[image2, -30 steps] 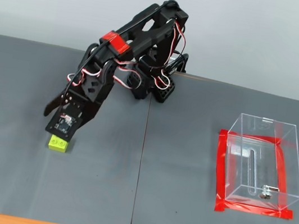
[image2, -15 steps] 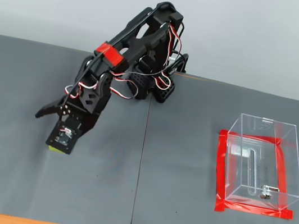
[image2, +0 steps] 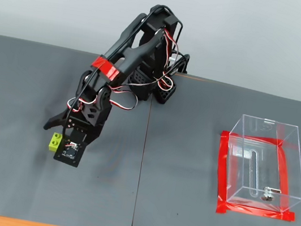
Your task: Pick the green lego block and place it into the transparent box
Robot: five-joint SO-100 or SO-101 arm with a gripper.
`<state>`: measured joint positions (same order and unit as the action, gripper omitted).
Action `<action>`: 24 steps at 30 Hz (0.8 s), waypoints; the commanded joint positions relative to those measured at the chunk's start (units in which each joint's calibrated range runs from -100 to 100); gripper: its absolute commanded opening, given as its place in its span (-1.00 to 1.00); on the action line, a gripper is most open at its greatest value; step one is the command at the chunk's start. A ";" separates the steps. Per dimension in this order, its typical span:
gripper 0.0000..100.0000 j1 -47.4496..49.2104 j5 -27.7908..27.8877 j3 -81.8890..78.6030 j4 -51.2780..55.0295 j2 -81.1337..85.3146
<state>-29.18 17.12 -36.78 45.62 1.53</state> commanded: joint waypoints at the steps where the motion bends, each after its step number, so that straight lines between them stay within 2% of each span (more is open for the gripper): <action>1: -0.14 -0.02 0.10 2.36 -0.65 -1.06; 7: -0.14 -0.47 0.10 2.81 -4.73 -4.79; 24: -0.14 -2.34 0.26 3.53 -4.73 -5.39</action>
<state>-30.21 17.17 -34.89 41.63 -4.50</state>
